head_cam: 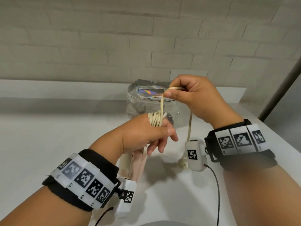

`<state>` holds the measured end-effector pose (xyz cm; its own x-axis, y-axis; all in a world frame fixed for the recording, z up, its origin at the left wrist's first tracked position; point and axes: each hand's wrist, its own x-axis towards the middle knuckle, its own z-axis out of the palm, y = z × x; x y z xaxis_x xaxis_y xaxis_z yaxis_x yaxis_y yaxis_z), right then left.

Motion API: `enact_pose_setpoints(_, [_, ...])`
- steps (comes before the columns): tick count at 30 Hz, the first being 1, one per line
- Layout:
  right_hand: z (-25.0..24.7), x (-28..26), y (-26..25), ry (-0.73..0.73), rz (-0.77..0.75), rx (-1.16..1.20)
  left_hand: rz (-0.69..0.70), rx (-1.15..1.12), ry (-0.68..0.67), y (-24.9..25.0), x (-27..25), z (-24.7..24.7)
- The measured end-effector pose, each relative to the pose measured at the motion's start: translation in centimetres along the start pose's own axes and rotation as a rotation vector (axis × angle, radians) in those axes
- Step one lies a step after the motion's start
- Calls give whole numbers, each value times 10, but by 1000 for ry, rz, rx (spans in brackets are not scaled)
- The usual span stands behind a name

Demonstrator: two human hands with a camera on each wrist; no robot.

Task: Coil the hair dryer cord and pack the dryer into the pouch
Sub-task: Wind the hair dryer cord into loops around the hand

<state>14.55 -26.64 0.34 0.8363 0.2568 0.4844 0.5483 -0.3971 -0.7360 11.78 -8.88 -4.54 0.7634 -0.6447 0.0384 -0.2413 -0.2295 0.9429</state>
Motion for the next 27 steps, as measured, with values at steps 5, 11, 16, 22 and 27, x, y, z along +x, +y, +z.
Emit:
enact_pose_setpoints(5, [21, 2, 15, 23, 88, 93, 43, -63, -112, -8, -2, 0])
enact_pose_setpoints(11, [94, -11, 32, -125, 480, -242, 210, -139, 81, -17, 2, -3])
enact_pose_setpoints(16, [75, -27, 48, -472, 260, -223, 238, -317, 336, -23, 11, -10])
enact_pose_setpoints(22, [44, -21, 14, -637, 94, -536, 9, -227, 459, -23, 23, -21])
enact_pose_setpoints(27, [18, -15, -7, -365, -46, -482, -36, -37, 339, -16, 18, -11])
